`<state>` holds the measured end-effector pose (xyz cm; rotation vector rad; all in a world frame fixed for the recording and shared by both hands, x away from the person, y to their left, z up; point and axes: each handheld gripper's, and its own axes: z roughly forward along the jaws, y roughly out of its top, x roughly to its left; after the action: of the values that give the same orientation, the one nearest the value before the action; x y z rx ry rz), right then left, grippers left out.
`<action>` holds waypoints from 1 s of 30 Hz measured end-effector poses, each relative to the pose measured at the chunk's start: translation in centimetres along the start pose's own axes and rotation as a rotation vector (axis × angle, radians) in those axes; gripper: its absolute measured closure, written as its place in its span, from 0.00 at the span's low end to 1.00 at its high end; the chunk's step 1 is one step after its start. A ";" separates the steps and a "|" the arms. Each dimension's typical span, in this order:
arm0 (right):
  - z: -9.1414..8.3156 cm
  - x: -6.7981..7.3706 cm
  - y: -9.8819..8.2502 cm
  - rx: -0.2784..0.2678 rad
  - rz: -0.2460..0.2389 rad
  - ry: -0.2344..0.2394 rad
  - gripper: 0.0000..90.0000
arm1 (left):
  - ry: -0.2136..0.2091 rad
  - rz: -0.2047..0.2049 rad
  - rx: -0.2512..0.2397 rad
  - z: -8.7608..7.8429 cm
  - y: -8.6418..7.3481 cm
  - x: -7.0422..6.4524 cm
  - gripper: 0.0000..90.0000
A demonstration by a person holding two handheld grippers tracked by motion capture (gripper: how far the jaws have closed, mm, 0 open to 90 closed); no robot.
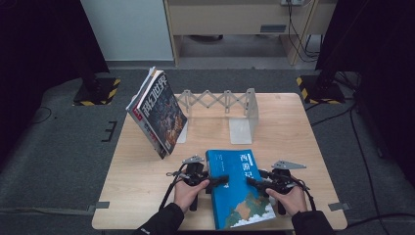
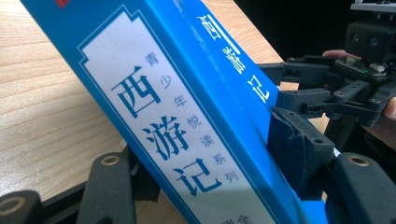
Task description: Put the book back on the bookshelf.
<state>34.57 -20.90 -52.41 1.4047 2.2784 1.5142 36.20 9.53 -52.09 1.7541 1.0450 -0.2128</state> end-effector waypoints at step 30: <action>0.0 0.0 0.3 -0.033 0.036 0.000 0.43 | 0.038 0.027 0.010 0.1 1.2 -1.7 0.48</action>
<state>34.72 -20.86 -52.20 1.4445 2.2290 1.5548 36.10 8.39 -50.33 1.7861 1.0485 -0.1687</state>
